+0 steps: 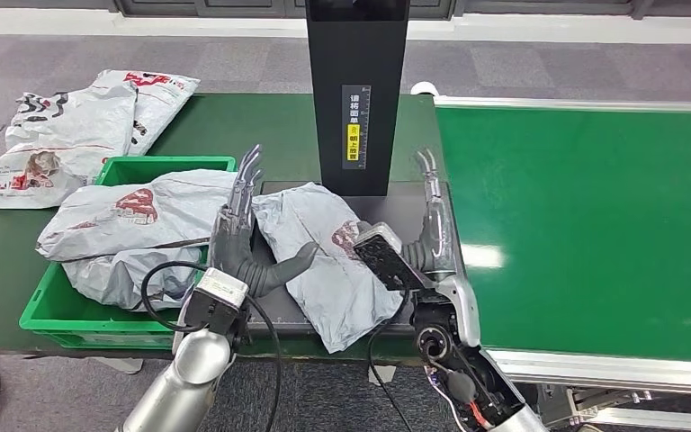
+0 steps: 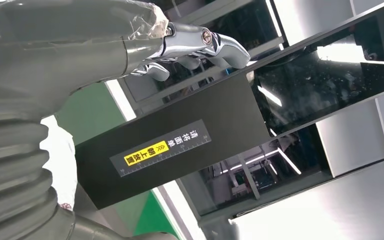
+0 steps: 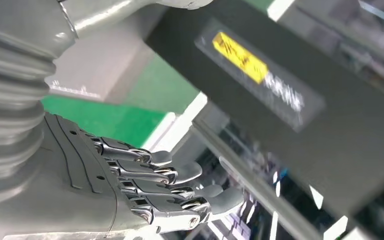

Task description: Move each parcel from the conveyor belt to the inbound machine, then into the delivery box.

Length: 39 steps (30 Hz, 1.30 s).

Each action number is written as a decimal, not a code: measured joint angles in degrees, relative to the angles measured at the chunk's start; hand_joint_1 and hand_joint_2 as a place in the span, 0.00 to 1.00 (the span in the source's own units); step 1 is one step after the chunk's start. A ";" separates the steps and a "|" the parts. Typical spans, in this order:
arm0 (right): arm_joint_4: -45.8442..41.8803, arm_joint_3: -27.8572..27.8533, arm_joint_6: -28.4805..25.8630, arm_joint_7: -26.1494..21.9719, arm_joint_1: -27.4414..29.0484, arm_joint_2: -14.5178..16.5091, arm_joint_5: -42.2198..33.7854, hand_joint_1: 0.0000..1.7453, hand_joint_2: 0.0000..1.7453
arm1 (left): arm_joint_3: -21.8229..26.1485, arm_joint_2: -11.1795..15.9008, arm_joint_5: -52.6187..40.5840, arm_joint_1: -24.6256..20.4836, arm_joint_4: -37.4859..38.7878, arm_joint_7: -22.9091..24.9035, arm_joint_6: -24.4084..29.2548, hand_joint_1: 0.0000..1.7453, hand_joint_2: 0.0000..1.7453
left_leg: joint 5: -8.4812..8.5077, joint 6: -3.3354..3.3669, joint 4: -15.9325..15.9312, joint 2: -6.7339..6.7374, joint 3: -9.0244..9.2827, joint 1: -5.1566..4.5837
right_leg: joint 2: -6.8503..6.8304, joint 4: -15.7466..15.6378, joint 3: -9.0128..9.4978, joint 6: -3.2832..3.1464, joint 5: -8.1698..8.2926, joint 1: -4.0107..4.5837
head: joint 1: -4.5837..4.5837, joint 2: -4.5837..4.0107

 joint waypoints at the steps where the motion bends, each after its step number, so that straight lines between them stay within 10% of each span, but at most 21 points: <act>1: -1.20 -0.44 -1.05 -0.41 0.50 -0.22 -0.27 0.00 1.00 | 0.00 0.02 -0.19 0.18 -0.14 0.02 0.13 0.00 1.00 | 0.00 0.00 0.00 0.00 0.00 0.00 | 0.00 0.00 0.00 0.00 0.00 0.00 | 0.00 0.01; 12: -20.14 -11.75 -7.17 -20.56 9.28 2.00 -3.18 0.00 1.00 | 0.00 1.14 -9.89 0.33 4.92 7.65 -0.48 0.00 1.00 | -0.04 -0.01 -0.01 0.07 0.03 0.00 | 0.04 -0.01 -0.04 0.00 -0.01 0.01 | 0.00 0.00; 39: -35.58 -21.55 -7.15 -25.64 13.83 7.49 -5.40 0.00 1.00 | -2.75 -1.84 -21.65 -8.57 29.58 12.25 -6.90 0.00 1.00 | -0.01 0.01 0.00 0.14 0.08 -0.02 | 0.14 -0.01 -0.01 0.00 0.06 -0.02 | 0.01 -0.01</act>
